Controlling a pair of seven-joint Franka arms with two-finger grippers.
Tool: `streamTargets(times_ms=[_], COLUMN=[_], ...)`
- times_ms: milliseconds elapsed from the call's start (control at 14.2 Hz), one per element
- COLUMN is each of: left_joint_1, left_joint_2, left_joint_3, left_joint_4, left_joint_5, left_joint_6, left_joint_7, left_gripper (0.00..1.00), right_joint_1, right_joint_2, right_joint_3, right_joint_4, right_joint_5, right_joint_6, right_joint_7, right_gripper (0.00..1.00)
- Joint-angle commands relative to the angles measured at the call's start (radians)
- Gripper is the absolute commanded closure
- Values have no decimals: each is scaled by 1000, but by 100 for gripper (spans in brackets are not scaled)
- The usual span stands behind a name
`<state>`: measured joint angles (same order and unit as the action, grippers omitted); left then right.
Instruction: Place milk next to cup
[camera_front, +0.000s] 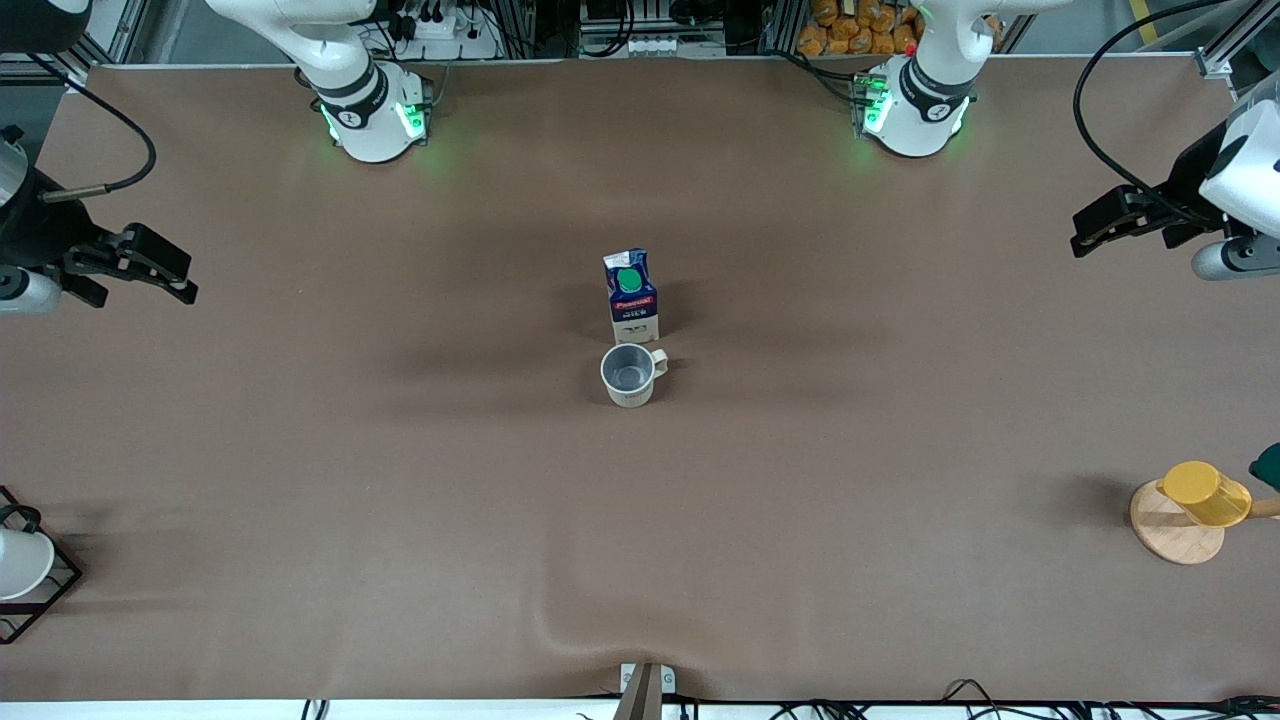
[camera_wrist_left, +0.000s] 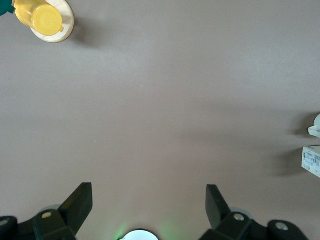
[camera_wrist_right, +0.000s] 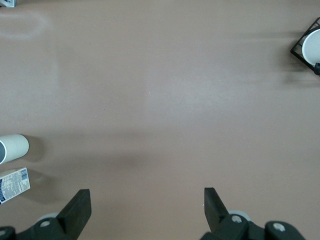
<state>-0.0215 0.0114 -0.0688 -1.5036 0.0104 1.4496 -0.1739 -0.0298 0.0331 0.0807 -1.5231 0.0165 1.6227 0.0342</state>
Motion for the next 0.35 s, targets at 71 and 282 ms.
streamTargets(times_ms=[71, 282], left_joint_1=[5, 3], left_joint_2=[-30, -31], left_joint_3=[-2, -2], left_joint_4=[-26, -26], left_joint_5=[8, 10], left_joint_6=[5, -2], left_joint_7=[27, 27], left_gripper=[0, 0], right_joint_1=[-7, -6], right_joint_2=[27, 30], right_joint_3=[7, 7], right_joint_4=[29, 29], right_joint_5=[-7, -3], right_joint_6=[-18, -18], right_joint_7=[7, 9], right_gripper=[0, 0])
